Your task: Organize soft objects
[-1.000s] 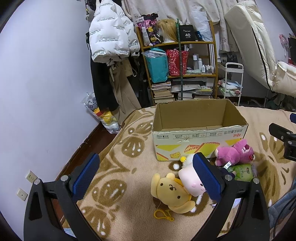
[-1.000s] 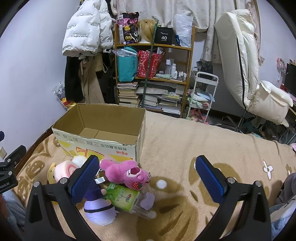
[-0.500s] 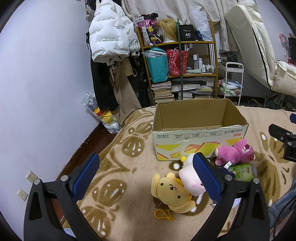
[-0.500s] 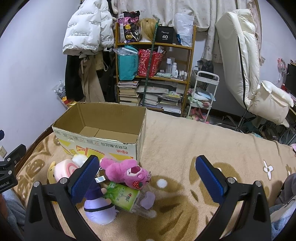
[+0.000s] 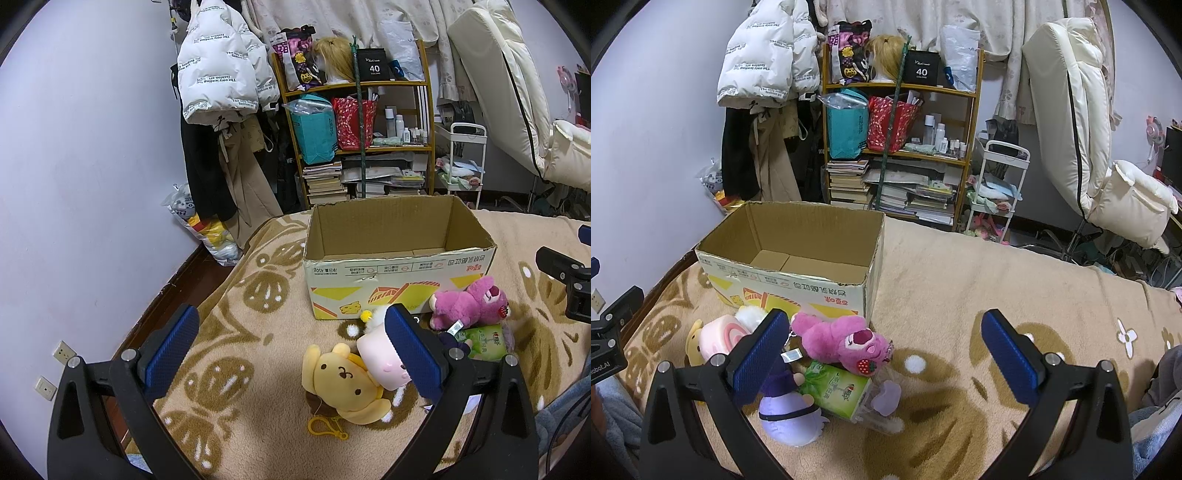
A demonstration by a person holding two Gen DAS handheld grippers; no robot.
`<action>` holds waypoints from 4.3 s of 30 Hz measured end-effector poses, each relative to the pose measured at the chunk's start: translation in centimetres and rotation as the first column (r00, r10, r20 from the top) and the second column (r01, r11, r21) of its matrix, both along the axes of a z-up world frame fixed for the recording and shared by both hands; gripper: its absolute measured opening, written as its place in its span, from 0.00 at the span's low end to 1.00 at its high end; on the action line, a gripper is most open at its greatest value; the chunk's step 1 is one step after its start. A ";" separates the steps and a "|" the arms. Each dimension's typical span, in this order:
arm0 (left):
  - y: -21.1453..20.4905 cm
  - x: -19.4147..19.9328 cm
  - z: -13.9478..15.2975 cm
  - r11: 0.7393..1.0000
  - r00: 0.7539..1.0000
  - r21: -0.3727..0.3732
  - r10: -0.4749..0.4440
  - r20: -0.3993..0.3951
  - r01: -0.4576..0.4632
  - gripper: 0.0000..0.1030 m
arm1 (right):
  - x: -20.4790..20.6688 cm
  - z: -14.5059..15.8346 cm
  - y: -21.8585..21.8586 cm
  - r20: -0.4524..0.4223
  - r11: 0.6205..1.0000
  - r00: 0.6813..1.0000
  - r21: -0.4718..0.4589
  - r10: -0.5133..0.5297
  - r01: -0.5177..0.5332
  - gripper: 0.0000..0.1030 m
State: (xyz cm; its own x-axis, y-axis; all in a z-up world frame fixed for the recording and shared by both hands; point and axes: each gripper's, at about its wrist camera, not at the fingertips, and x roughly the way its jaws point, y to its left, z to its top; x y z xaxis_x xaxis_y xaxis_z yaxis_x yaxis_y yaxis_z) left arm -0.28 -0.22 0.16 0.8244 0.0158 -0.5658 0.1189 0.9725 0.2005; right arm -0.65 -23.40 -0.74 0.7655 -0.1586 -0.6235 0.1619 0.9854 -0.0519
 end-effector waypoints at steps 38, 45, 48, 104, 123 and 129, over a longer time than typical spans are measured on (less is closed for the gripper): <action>0.2 0.5 -1.1 1.000 0.999 0.015 -0.009 -0.041 0.010 0.97 | 0.2 -0.8 0.6 -0.019 1.000 1.000 -0.006 0.019 -0.019 1.00; -1.0 1.2 -1.9 0.999 0.998 0.033 -0.021 -0.060 0.023 0.97 | 1.0 -1.0 1.1 -0.030 0.999 0.999 -0.029 0.033 -0.034 1.00; -1.6 1.8 -2.2 0.999 0.997 0.027 -0.019 -0.072 0.021 0.97 | 1.8 -1.0 1.1 -0.034 0.998 0.999 -0.044 0.037 -0.038 1.00; -5.5 6.6 -10.1 0.990 0.935 -0.031 -0.142 -0.324 0.139 0.96 | 10.2 -10.3 0.7 -0.354 0.989 0.929 0.132 0.108 -0.064 1.00; -5.5 6.4 -10.1 0.977 0.911 -0.123 -0.209 -0.356 0.176 0.51 | 11.6 -12.0 1.9 -0.418 0.988 0.896 0.078 0.152 -0.131 0.88; -5.4 6.2 -9.5 0.978 0.921 -0.127 -0.197 -0.337 0.163 0.50 | 10.5 -10.7 2.1 -0.382 0.985 0.908 0.086 0.170 -0.148 0.86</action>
